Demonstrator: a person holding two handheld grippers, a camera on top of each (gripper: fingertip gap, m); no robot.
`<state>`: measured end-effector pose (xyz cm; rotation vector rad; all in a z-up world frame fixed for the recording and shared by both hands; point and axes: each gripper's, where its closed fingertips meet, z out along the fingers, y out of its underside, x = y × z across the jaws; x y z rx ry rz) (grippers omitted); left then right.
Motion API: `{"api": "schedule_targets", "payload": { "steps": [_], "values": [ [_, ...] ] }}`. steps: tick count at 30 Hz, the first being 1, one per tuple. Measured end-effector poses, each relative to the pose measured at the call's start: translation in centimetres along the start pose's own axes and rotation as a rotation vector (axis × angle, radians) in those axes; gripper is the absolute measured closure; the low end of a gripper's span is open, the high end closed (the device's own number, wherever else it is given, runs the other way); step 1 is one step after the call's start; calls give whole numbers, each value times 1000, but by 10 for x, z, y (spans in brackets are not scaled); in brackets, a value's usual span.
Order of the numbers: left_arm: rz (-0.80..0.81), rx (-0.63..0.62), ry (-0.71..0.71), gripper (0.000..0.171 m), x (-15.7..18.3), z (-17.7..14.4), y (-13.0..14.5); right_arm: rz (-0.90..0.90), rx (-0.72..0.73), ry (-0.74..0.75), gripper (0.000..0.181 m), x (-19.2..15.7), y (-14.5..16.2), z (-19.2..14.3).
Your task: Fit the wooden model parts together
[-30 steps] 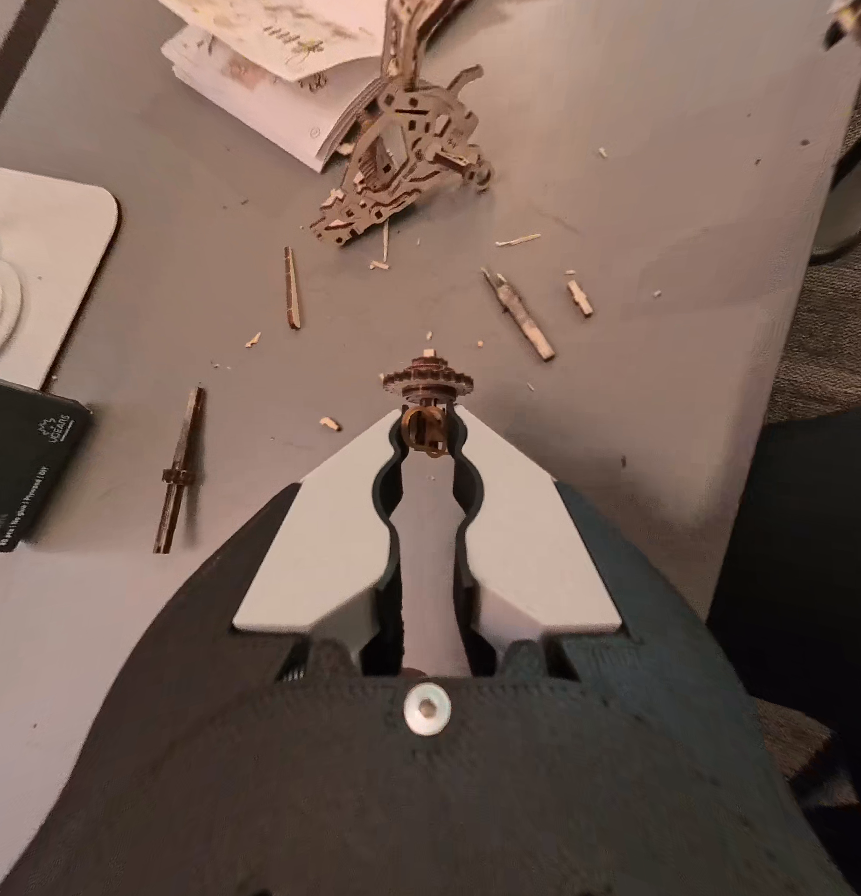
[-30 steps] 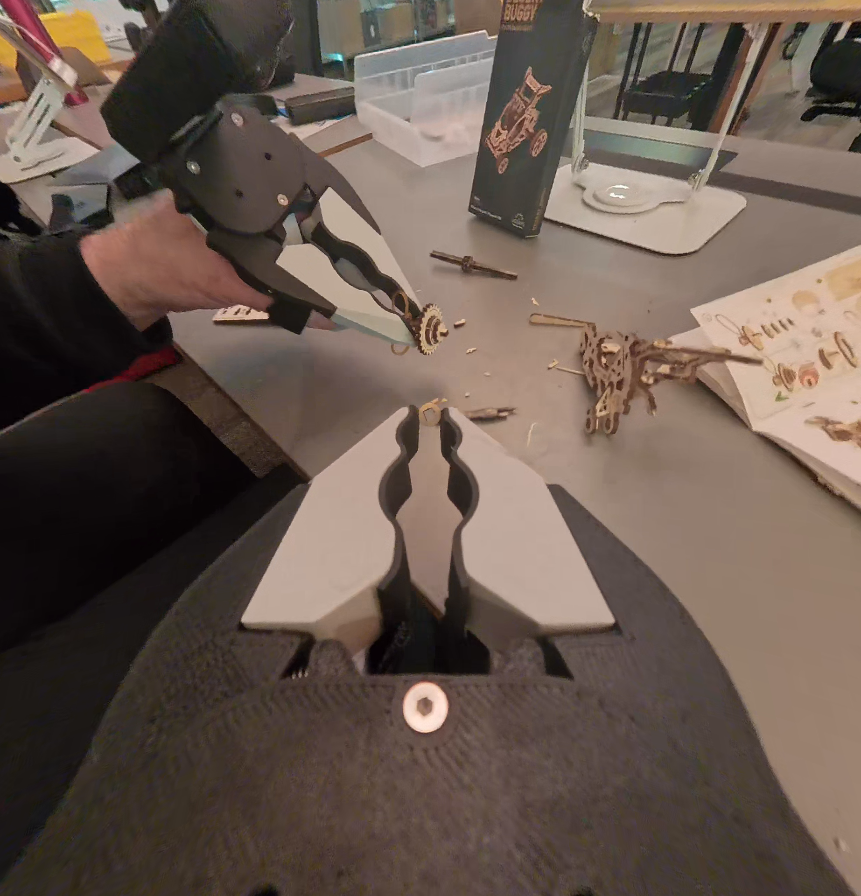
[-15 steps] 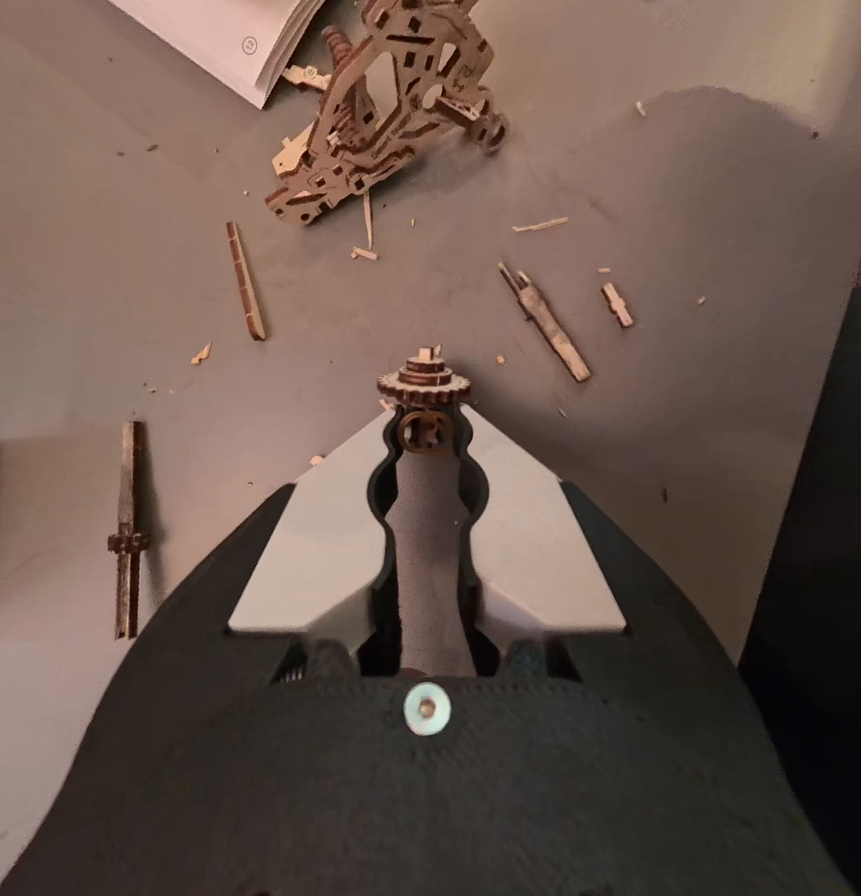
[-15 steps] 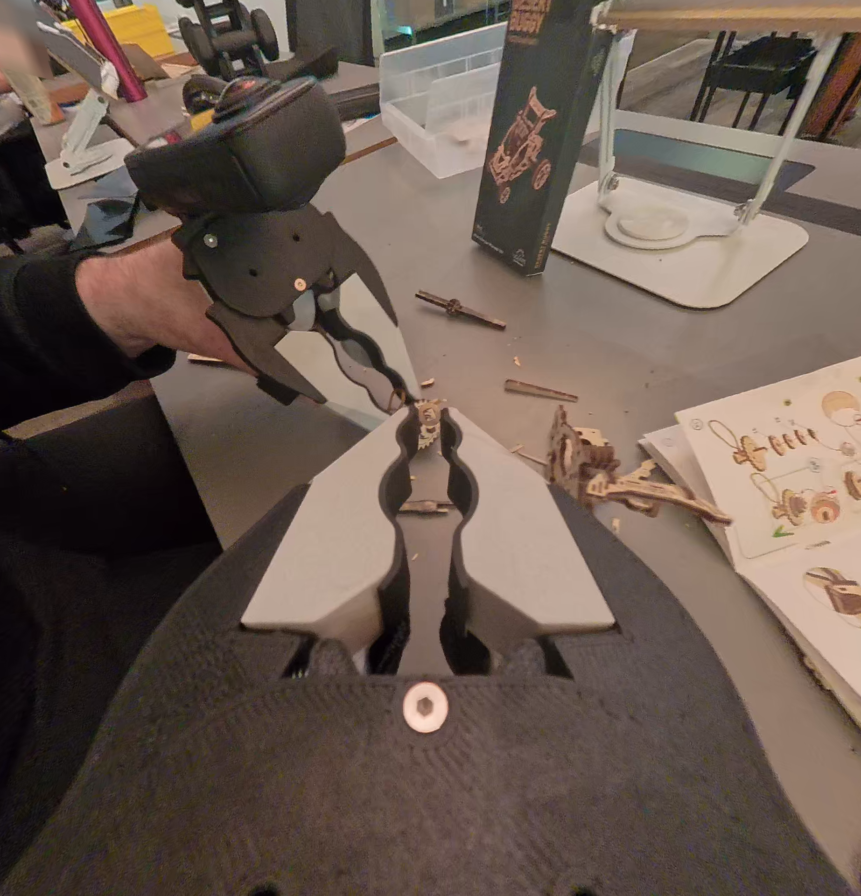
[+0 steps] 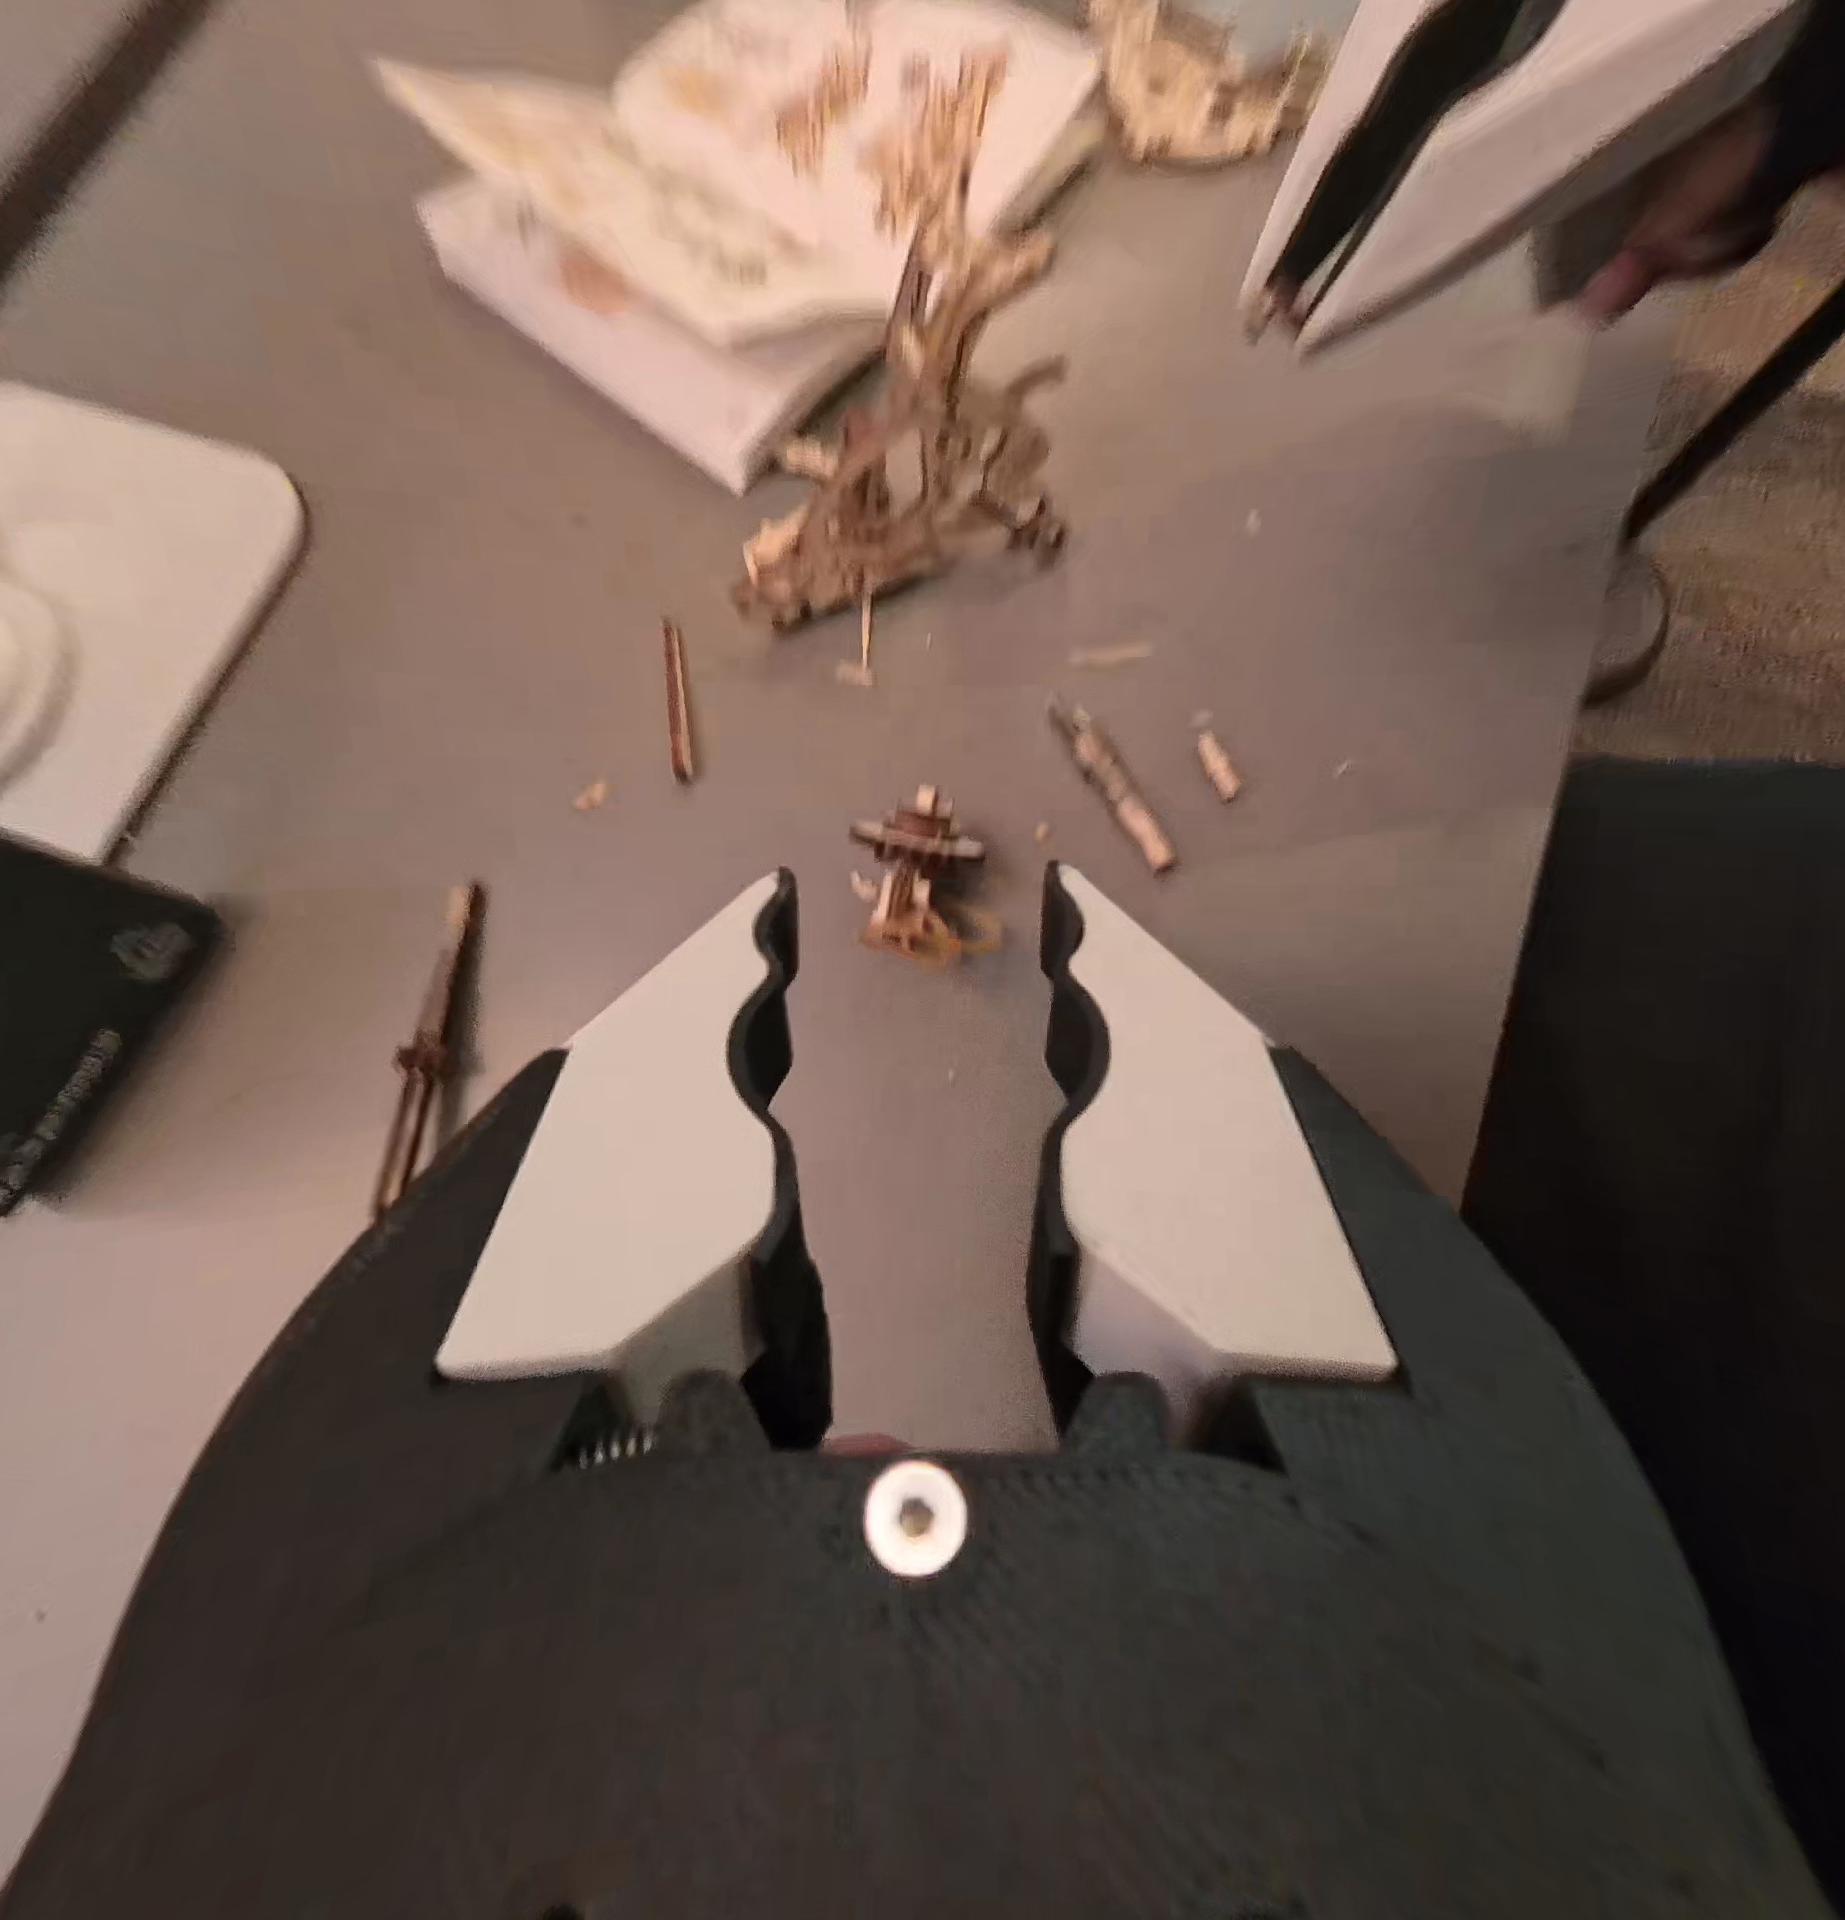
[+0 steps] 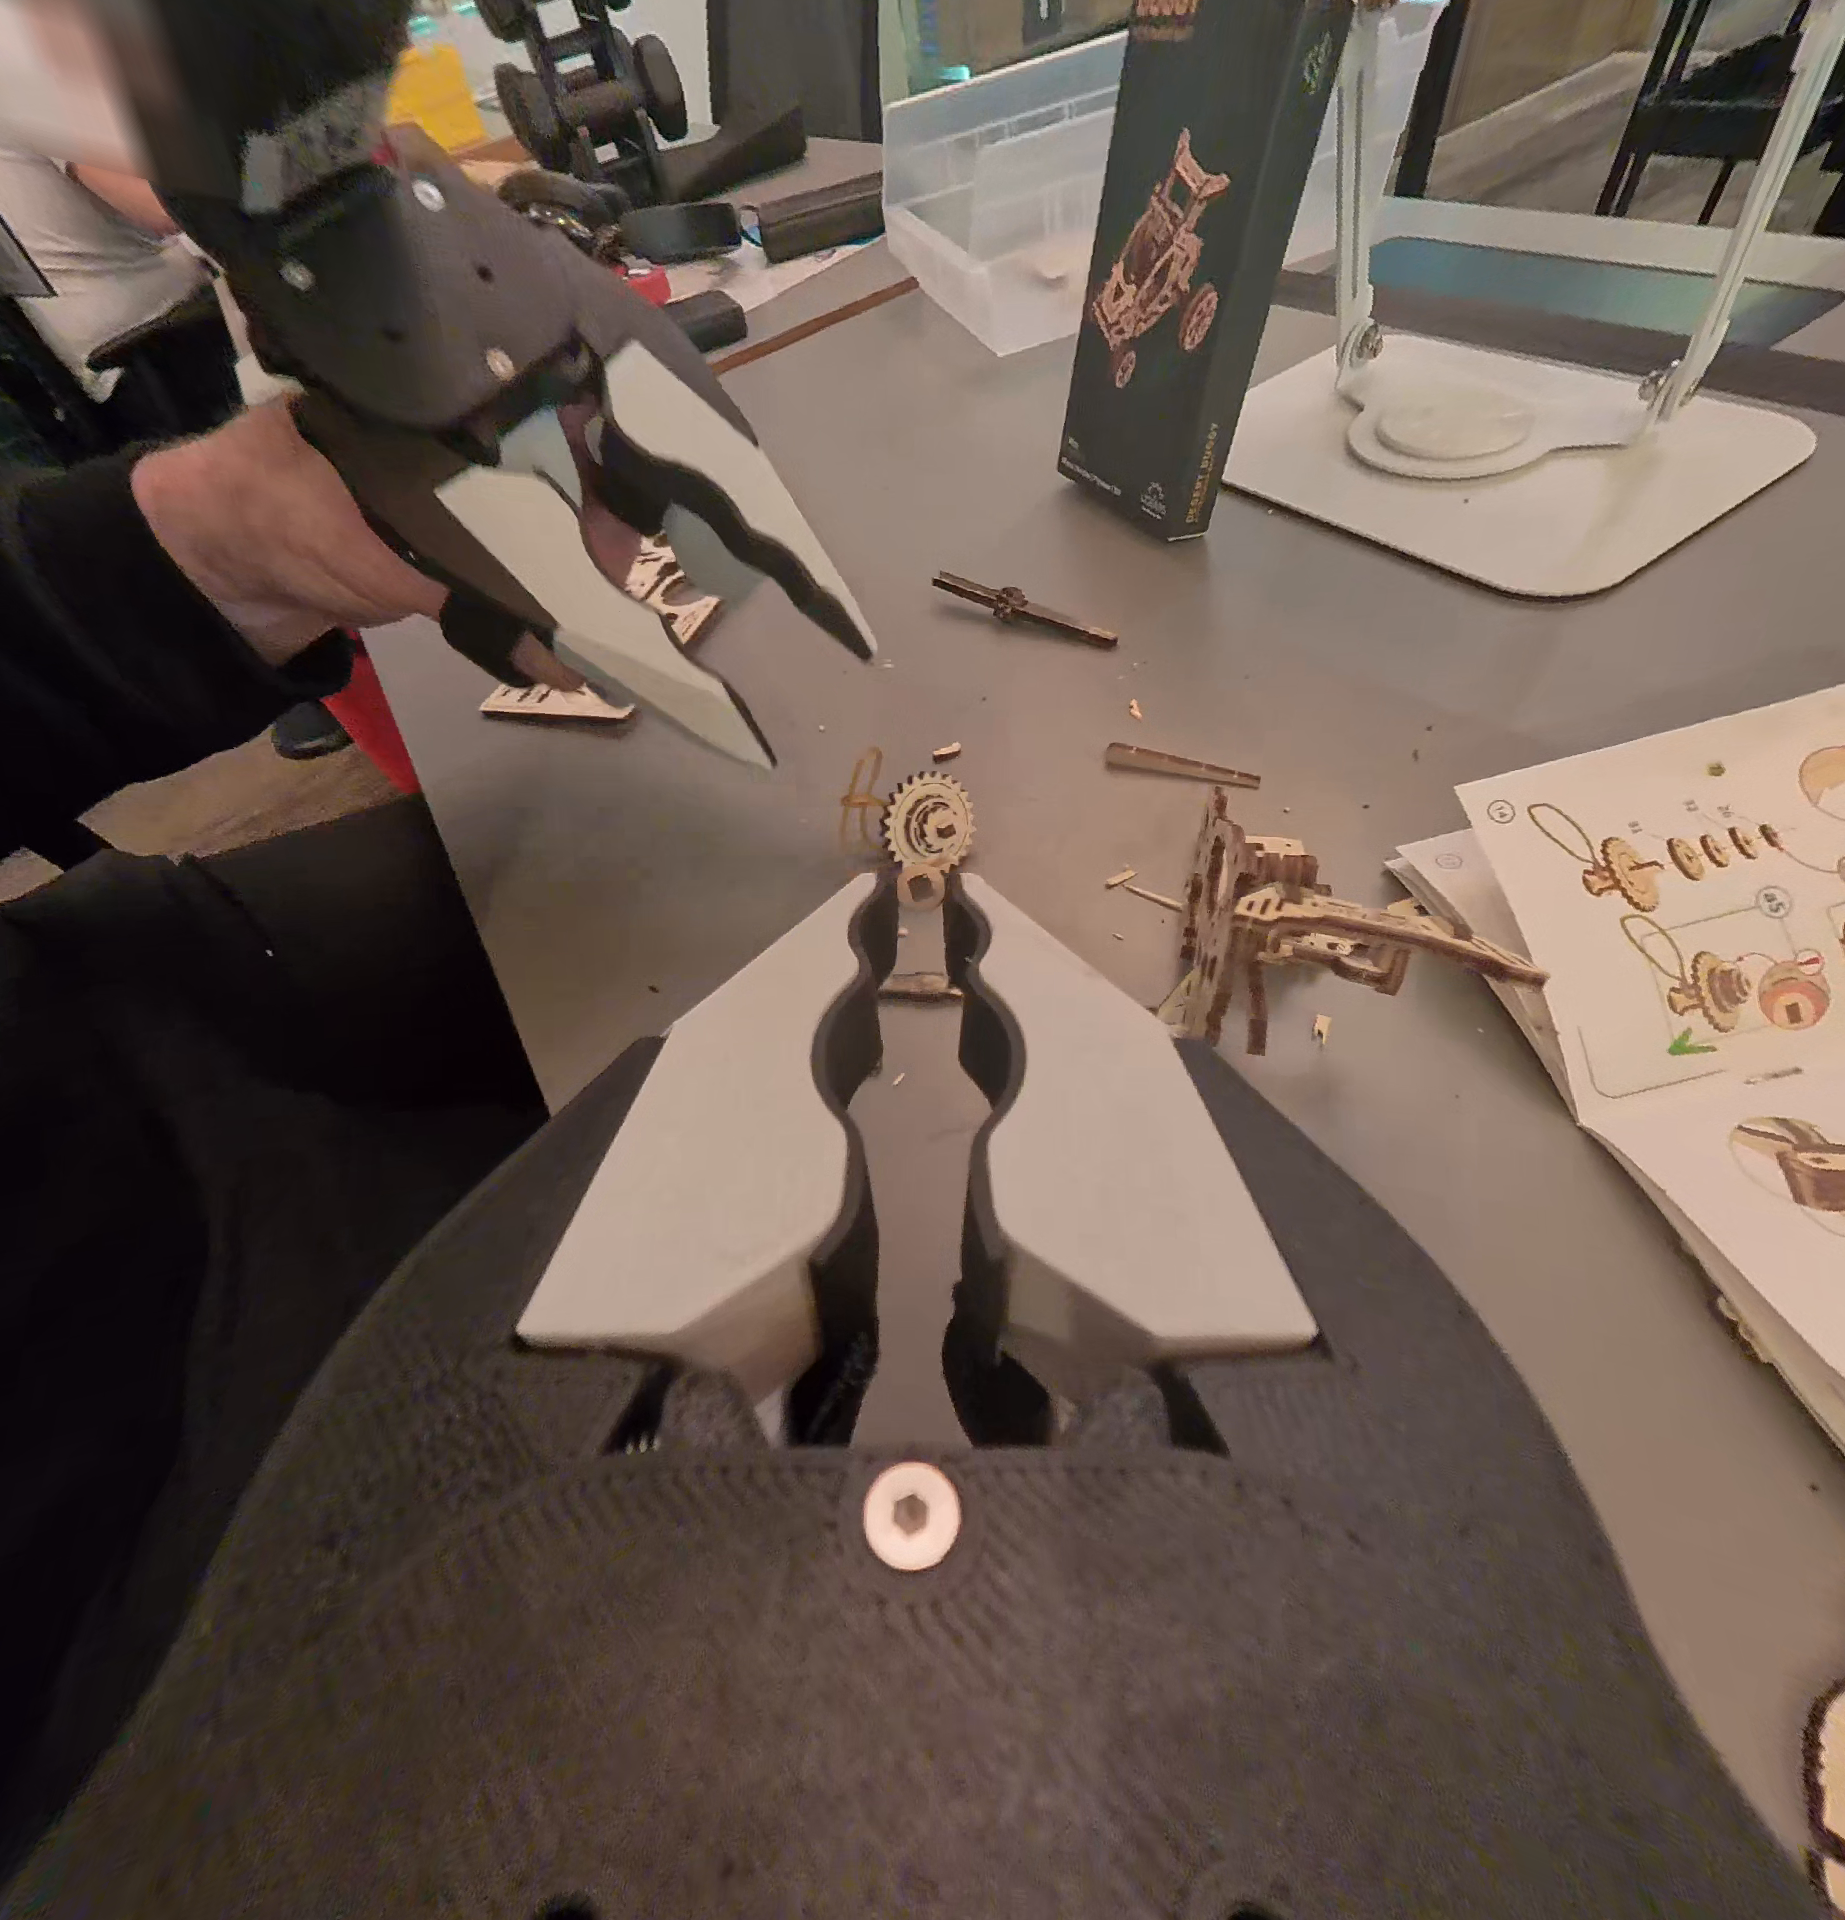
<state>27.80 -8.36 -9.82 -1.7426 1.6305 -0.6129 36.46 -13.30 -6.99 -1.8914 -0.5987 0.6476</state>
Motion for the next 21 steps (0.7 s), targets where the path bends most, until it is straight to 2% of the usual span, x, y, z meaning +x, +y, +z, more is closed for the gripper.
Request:
{"api": "schedule_targets", "payload": {
  "steps": [4,9,15,21],
  "values": [
    [137,182,-27,140,18,-9,-50,63,76,-66,175,-6,-9,-11],
    [369,277,-15,143,51,7,-91,280,273,-239,175,-11,-33,-33],
    [460,342,42,145,68,13,-116,397,335,-385,175,-14,-34,-43],
    [600,356,148,152,84,10,-119,466,297,-535,175,-28,-30,-41]
  ]
}}
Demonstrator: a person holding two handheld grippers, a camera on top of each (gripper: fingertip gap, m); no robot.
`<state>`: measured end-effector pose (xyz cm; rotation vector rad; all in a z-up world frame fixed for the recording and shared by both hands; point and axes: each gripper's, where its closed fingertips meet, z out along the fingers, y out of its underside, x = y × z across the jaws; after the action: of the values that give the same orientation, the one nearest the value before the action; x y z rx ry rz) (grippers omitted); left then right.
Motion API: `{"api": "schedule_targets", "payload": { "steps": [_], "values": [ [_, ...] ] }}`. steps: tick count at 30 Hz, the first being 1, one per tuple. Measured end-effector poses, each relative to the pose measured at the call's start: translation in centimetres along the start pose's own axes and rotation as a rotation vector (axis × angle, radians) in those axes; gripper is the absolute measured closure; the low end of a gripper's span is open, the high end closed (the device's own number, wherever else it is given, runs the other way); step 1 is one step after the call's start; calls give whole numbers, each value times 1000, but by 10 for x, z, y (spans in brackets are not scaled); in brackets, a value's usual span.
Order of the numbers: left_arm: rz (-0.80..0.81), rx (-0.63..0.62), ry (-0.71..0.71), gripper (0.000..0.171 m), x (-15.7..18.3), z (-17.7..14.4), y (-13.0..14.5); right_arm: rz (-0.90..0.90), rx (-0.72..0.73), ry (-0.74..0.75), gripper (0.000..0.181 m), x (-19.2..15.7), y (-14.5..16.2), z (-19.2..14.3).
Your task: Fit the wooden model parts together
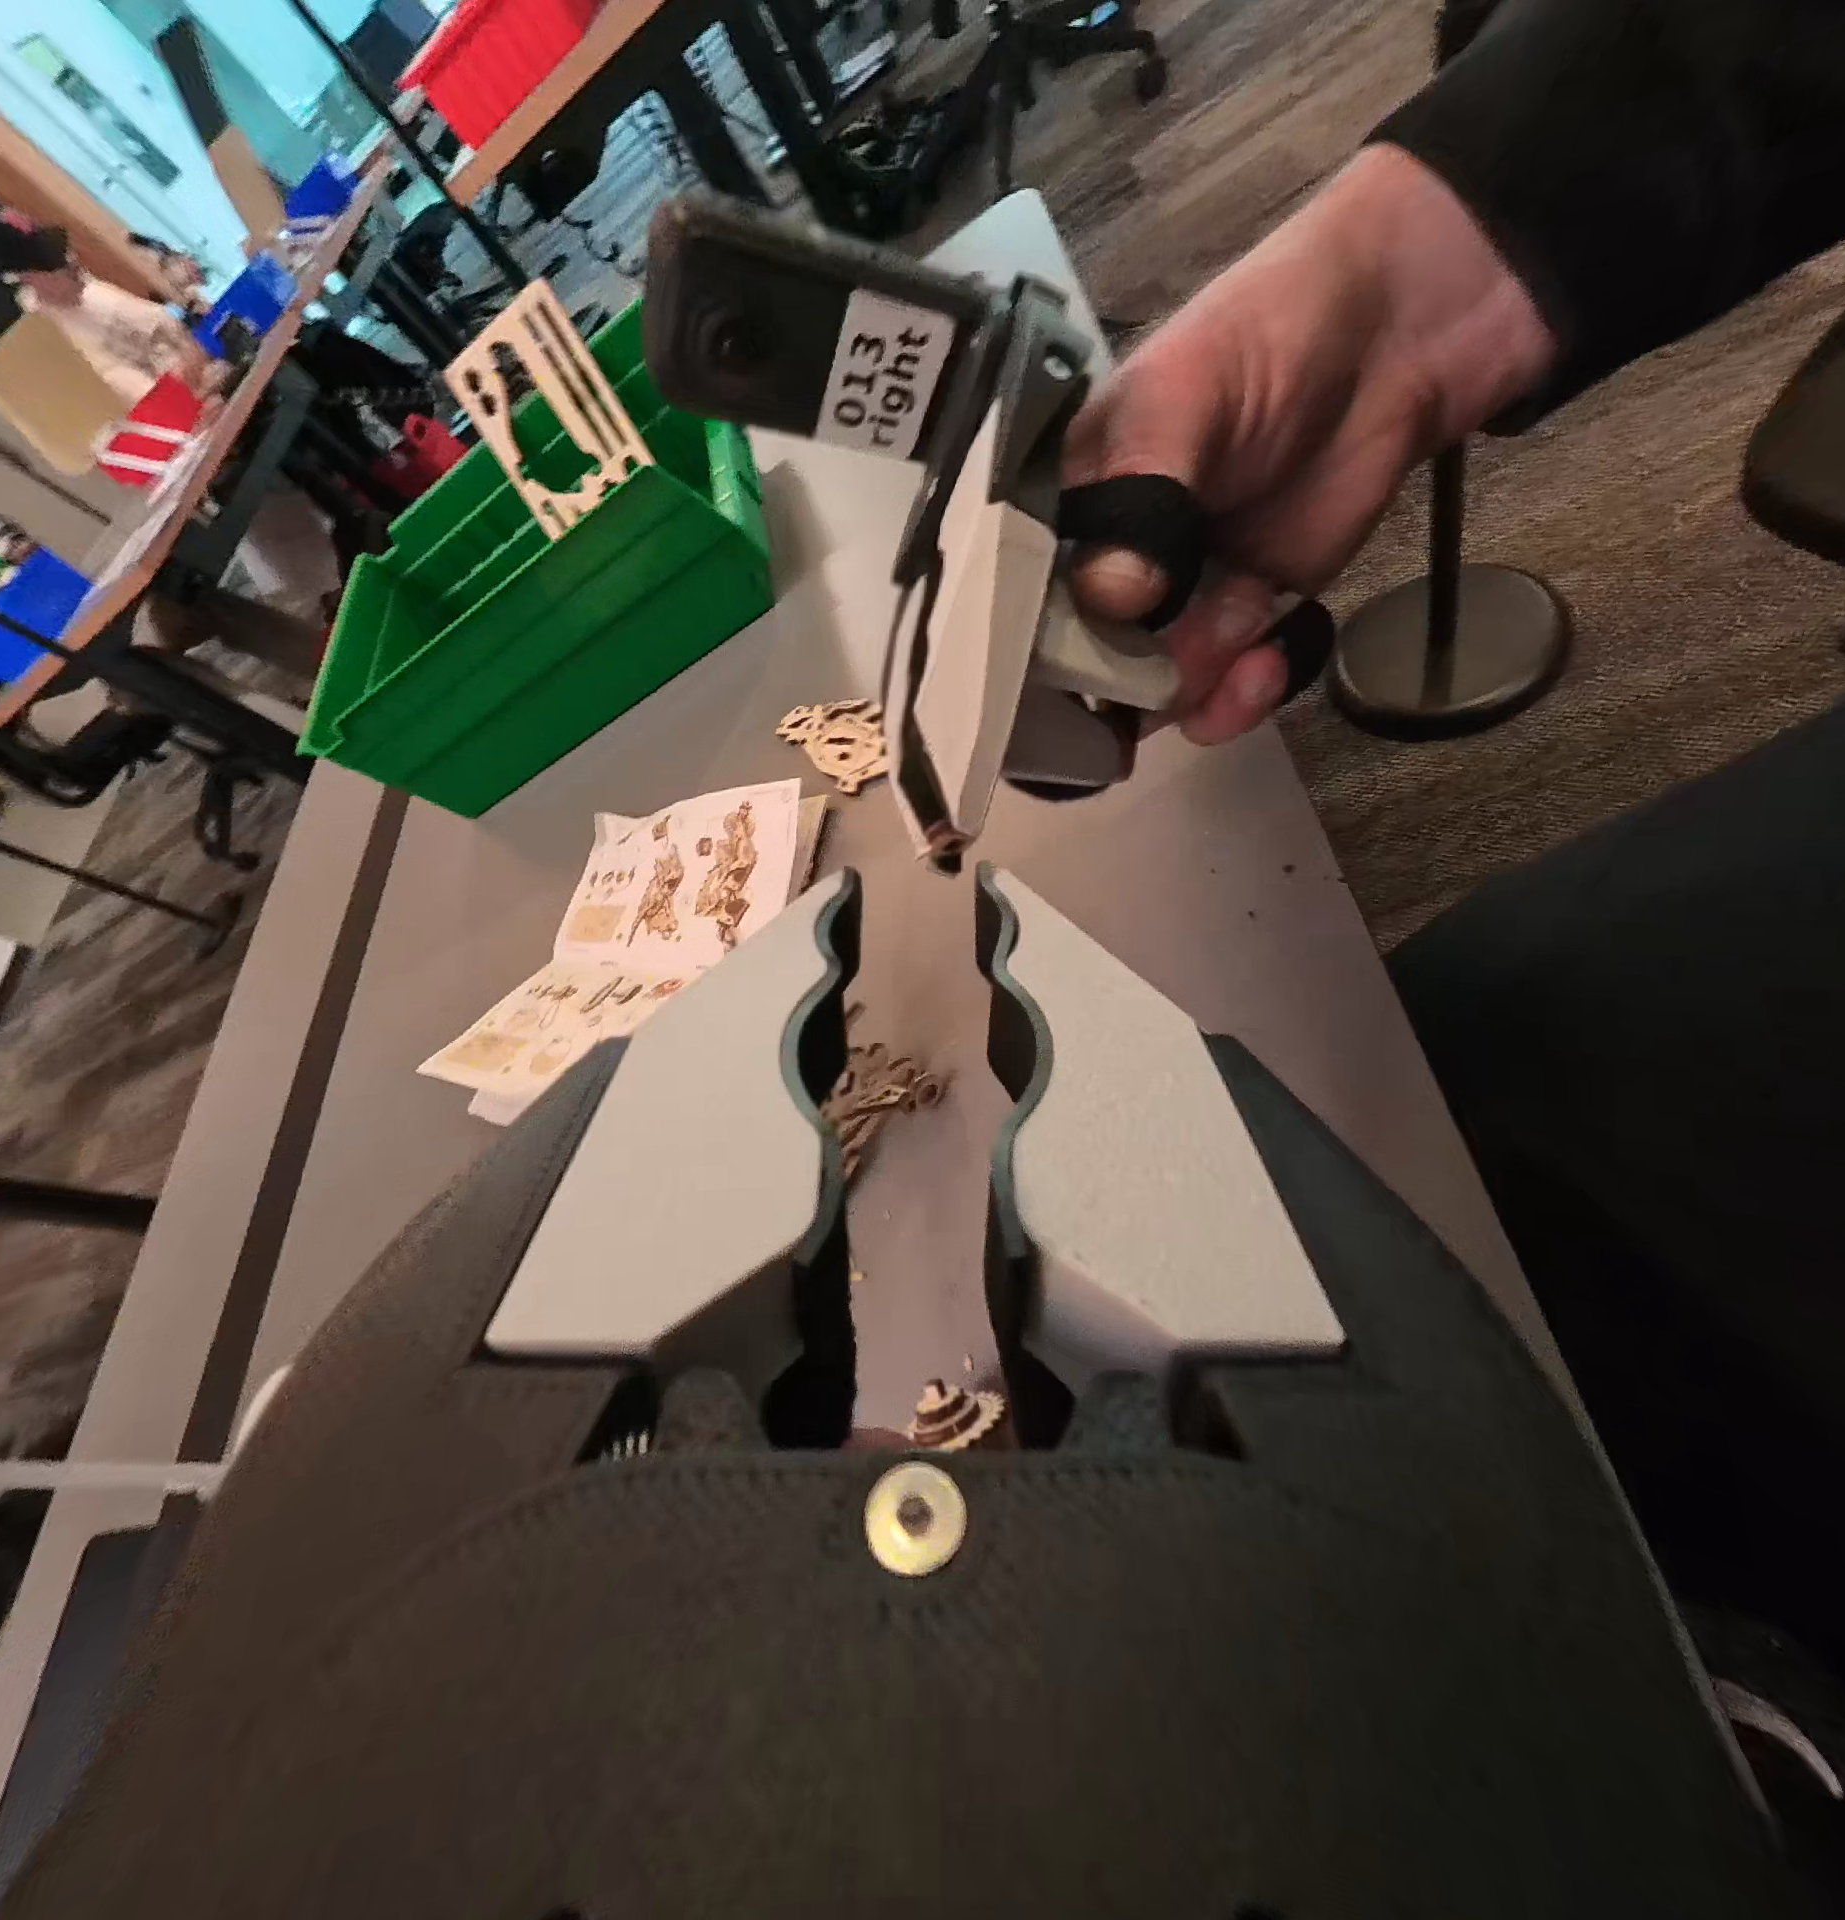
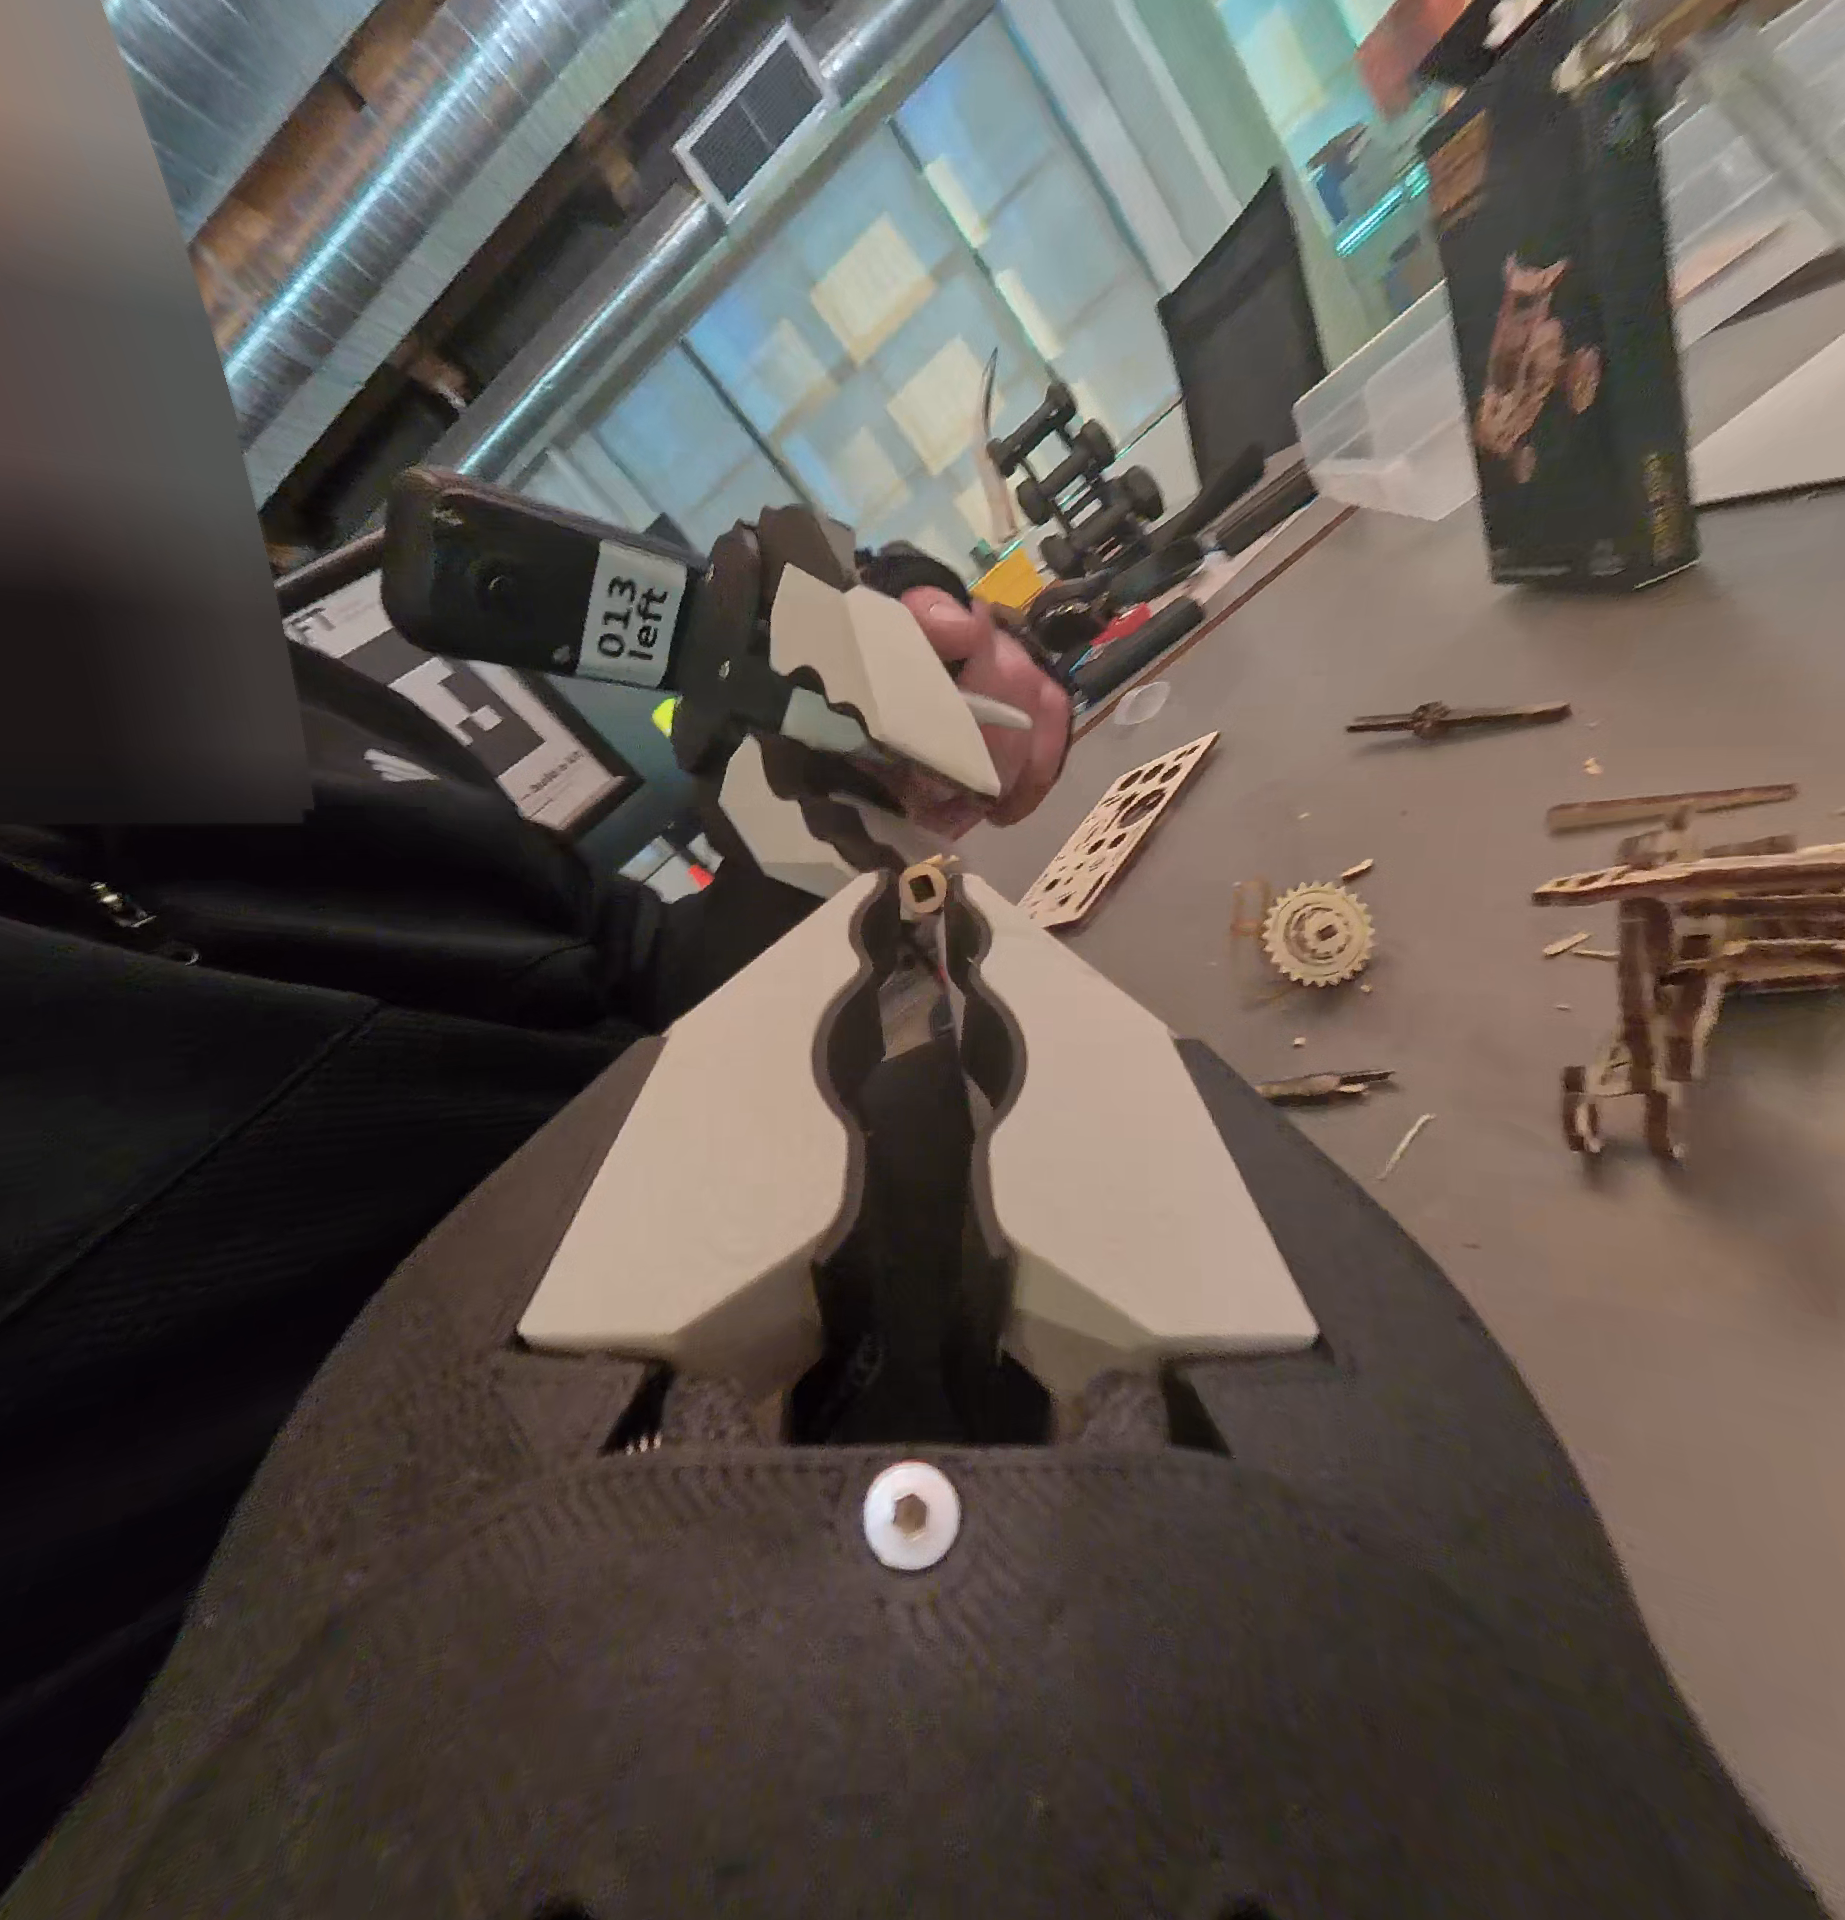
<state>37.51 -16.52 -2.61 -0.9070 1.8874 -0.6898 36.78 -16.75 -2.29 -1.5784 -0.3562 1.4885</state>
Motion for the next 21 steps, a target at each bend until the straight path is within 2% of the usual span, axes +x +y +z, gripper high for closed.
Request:
{"api": "schedule_targets", "payload": {
  "steps": [6,12,21],
  "values": [
    [69,-4,81,168,11,1,2,69,-44,-39,175,0,10,3],
    [74,-19,98,171,15,3,8,105,-54,-47,175,3,14,3],
    [-98,-80,-23,171,4,9,14,73,-2,26,175,15,5,1]
  ]
}}
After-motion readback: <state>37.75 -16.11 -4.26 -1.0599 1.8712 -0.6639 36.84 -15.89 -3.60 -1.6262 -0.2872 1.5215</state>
